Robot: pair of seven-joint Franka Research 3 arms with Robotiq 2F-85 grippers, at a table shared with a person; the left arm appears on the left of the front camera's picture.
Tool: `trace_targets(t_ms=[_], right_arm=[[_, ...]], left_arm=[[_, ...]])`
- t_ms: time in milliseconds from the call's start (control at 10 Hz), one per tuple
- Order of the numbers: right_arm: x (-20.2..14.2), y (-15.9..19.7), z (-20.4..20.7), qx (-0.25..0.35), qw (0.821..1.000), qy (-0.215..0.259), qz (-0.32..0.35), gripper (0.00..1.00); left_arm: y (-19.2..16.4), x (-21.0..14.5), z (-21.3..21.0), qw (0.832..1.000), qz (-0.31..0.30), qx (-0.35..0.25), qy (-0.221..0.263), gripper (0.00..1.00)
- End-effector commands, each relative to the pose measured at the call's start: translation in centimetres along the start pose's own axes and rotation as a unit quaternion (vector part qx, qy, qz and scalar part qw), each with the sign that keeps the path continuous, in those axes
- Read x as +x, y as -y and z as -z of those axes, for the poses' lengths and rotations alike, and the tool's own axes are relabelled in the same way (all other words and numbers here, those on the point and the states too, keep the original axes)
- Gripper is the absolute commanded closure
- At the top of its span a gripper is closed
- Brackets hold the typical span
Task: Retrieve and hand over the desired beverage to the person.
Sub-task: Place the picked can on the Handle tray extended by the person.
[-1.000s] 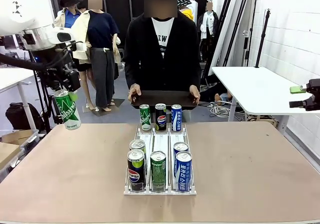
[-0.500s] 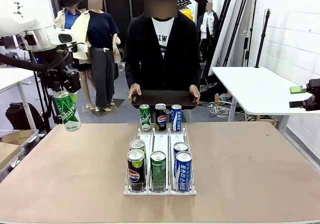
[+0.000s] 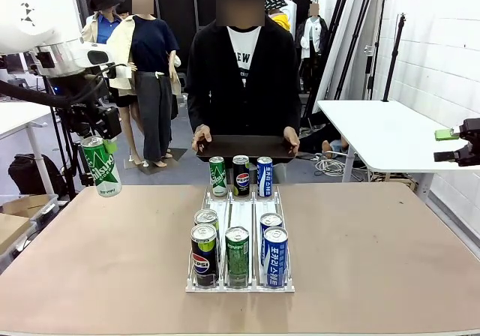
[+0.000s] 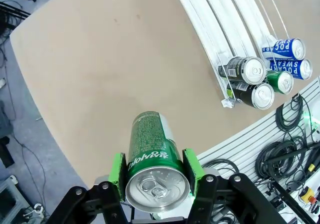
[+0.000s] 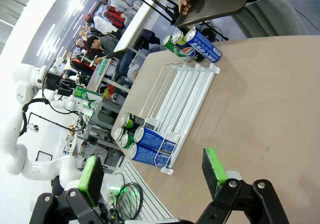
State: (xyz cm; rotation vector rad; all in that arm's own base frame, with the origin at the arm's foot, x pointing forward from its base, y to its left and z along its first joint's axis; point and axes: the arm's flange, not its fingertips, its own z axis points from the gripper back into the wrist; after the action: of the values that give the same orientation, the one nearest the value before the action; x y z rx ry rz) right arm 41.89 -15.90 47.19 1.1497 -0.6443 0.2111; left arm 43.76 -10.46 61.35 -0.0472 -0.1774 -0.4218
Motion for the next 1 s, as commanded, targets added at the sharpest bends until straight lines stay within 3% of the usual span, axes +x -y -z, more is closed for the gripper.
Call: trace_targets(t_ms=[0,900], right_arm=[[-0.09,-0.05,0.05,0.006,1.0,0.003,0.0,0.0],[-0.09,-0.05,0.05,0.006,1.0,0.003,0.0,0.0]], left_arm=[[0.09,-0.03,-0.67,1.0,-0.005,0.002,0.001,1.0],[0.09,-0.03,-0.67,1.0,-0.005,0.002,0.001,1.0]])
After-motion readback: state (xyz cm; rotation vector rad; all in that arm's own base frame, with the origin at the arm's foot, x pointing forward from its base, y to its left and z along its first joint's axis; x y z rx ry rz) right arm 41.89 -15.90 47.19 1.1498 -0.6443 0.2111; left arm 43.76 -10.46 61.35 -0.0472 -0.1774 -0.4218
